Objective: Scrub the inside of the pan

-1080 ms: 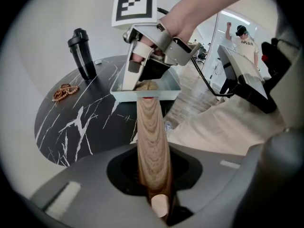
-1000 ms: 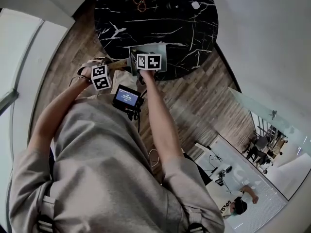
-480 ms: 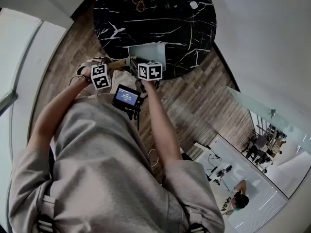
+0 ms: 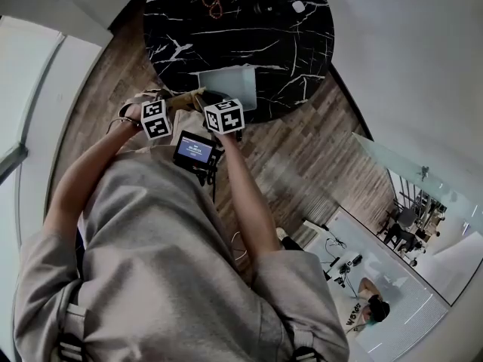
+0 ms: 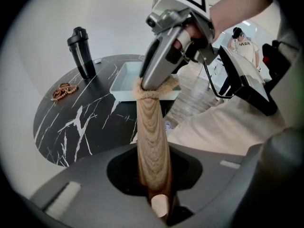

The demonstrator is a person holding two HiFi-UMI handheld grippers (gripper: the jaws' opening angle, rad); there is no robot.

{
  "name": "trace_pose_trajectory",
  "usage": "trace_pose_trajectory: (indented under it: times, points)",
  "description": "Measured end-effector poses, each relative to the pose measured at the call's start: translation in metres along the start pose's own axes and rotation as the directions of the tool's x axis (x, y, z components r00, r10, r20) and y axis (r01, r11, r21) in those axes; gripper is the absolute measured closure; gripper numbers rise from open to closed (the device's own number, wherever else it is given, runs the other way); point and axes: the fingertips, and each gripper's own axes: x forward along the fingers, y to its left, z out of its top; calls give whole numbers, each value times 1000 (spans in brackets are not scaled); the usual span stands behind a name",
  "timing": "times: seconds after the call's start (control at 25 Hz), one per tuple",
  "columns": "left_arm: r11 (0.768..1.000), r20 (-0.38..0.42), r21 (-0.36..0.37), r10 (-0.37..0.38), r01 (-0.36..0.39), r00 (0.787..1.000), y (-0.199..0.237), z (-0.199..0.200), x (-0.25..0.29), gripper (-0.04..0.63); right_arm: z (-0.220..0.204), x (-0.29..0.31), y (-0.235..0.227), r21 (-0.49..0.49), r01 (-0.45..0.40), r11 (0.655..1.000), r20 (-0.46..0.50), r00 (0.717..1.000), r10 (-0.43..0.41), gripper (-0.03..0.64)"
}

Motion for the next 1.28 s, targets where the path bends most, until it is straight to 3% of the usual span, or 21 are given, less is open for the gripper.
trace_pose_trajectory:
  times: [0.12,0.4,0.6,0.76,0.84,0.92,1.04,1.16,1.28]
  points:
    - [1000,-1,-1,0,0,1000,0,0,0,535,4,4,3,-104,57,993,-41,997,-62,532]
    - [1000,-4,-1,-3,3,1000,0,0,-2,535,3,2,11,-10,-119,993,-45,992,119,531]
    - [1000,-3,1,0,0,1000,2,0,1,534,1,7,38,-103,-193,976,-54,981,188,529]
    - [1000,0,0,2,-2,1000,3,0,0,531,14,-3,35,-81,-225,971,14,974,226,523]
    - [1000,7,-13,-4,4,1000,1,0,-2,525,16,-15,13,-102,-114,988,36,992,119,523]
    - [1000,11,-25,-5,6,1000,1,0,-4,522,6,-28,-26,-162,68,985,-5,998,-70,523]
    - [1000,12,-23,3,-2,1000,3,-1,-5,522,-20,-45,-89,-250,244,937,-130,951,-282,523]
    - [1000,10,-19,13,-13,1000,6,-1,-4,523,-35,-52,-128,-319,277,906,-244,900,-361,523]
    - [1000,3,-26,17,-17,1000,4,-1,-4,523,-43,-47,-139,-384,242,891,-330,865,-377,523]
